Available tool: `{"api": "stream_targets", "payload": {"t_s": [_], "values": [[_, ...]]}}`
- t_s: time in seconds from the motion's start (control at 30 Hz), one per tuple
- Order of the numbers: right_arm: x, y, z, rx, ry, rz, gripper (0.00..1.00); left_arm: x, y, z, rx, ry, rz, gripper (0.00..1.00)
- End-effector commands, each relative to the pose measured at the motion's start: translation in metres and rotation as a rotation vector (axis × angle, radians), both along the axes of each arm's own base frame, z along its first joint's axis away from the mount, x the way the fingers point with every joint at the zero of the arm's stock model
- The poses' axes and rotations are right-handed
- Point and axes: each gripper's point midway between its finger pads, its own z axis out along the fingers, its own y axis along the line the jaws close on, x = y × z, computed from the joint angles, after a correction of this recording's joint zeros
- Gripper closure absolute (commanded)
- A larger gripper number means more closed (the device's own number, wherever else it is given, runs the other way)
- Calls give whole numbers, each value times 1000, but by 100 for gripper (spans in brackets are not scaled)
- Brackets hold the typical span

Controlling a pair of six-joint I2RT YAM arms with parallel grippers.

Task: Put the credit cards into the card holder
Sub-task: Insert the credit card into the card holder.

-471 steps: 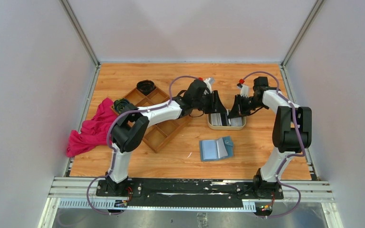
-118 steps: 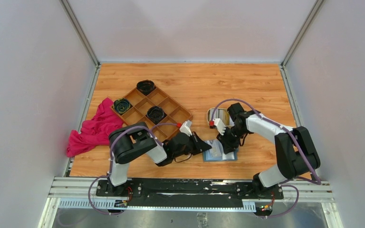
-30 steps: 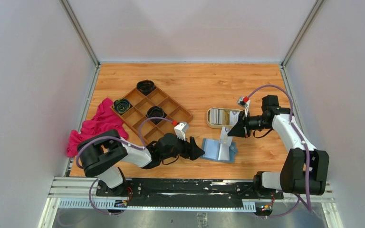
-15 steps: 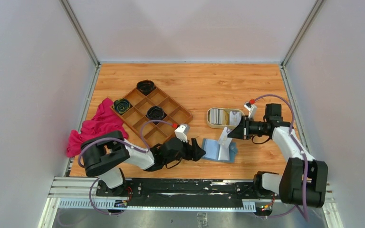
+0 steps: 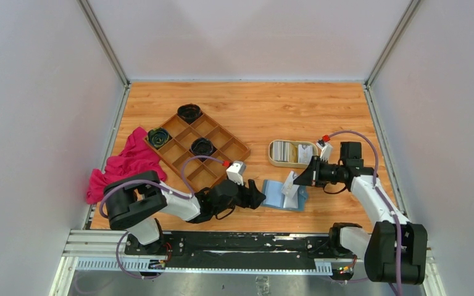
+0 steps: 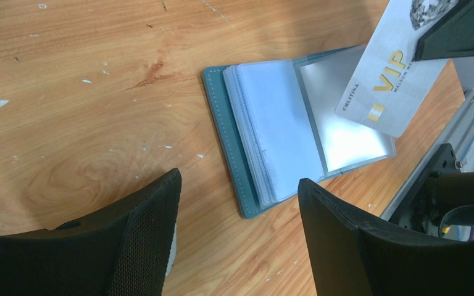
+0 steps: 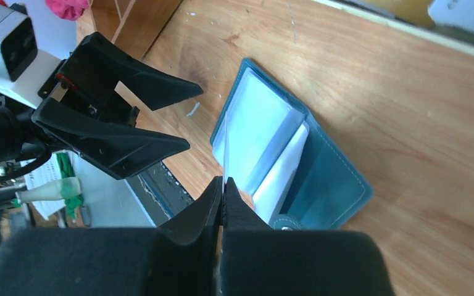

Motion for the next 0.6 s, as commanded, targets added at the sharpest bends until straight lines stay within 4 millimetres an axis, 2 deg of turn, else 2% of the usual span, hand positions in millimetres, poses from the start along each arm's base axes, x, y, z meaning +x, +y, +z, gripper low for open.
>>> {"api": "stream_targets", "payload": {"t_s": [0.0,0.13,0.3,0.57], "values": [[-8,-6,-5,4,183,-109,100,11,0,11,5,-59,42,27],[-22,-11,-10,-32,251,-173,100,12,1,13,2,-69,48,27],[-16,-18,-24,-60,252,-270,100,9,-2,13,-2,-62,28,27],[-14,-24,-39,-94,279,-317,100,6,-7,9,-7,-34,10,27]]}}
